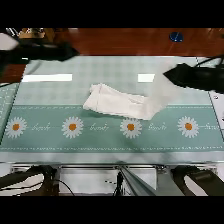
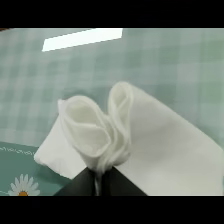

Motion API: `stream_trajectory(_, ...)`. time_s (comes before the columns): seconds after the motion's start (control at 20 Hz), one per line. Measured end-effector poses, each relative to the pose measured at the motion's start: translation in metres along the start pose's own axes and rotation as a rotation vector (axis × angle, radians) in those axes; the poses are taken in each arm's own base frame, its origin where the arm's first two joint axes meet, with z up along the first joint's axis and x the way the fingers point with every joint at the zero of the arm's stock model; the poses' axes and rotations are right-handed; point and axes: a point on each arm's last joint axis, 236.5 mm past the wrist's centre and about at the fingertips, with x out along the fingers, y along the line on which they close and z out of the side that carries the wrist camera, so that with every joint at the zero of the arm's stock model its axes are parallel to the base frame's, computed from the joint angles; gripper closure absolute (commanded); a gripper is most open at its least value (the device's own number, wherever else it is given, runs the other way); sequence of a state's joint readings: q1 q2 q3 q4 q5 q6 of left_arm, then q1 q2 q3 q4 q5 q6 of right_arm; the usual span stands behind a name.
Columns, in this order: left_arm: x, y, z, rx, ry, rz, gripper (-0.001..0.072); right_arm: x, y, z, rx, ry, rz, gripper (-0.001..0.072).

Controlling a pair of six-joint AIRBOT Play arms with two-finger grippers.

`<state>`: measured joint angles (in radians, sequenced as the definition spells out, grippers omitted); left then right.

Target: Fold the shirts.

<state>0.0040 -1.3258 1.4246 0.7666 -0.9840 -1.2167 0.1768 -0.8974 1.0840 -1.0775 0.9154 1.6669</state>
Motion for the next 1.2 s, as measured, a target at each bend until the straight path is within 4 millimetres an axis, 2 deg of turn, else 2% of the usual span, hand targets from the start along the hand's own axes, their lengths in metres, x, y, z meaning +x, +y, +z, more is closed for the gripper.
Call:
stream_trajectory(0.05,-0.029,0.016,0.011,0.000,-0.036,0.048,0.0690,0.022,0.007,0.000,-0.009,-0.001,0.017,0.0680)
stream_trajectory(0.15,-0.076,0.037,0.023,-0.005,-0.087,0.116,0.0690,0.066,0.021,-0.006,-0.021,-0.002,0.044,0.0680)
stream_trajectory(0.3,-0.125,0.050,0.024,-0.009,-0.121,0.186,0.0690,0.129,0.039,-0.030,-0.018,0.015,0.074,0.0679)
stream_trajectory(0.45,-0.147,0.048,0.021,-0.004,-0.124,0.206,0.0689,0.182,0.055,-0.066,0.024,0.046,0.103,0.0679)
stream_trajectory(0.6,-0.153,0.042,0.012,0.001,-0.097,0.202,0.0689,0.216,0.072,-0.094,0.060,0.036,0.126,0.0679)
stream_trajectory(0.7,-0.152,0.037,0.008,0.007,-0.079,0.191,0.0690,0.230,0.081,-0.107,0.089,0.023,0.138,0.0676)
stream_trajectory(0.75,-0.152,0.035,0.008,0.011,-0.079,0.188,0.0690,0.235,0.085,-0.113,0.100,0.023,0.142,0.0592)
stream_trajectory(0.85,-0.148,0.032,0.005,0.018,-0.066,0.178,0.0689,0.240,0.092,-0.122,0.107,0.019,0.151,0.0182)
stream_trajectory(1.0,-0.141,0.033,-0.001,0.013,-0.050,0.170,0.0689,0.236,0.101,-0.124,0.085,0.014,0.168,0.0171)
stream_trajectory(1.1,-0.135,0.038,-0.009,0.002,-0.034,0.170,0.0689,0.223,0.103,-0.111,0.040,0.010,0.180,0.0178)
stream_trajectory(1.2,-0.129,0.042,-0.017,-0.012,-0.015,0.167,0.0689,0.200,0.091,-0.085,-0.036,0.007,0.171,0.0179)
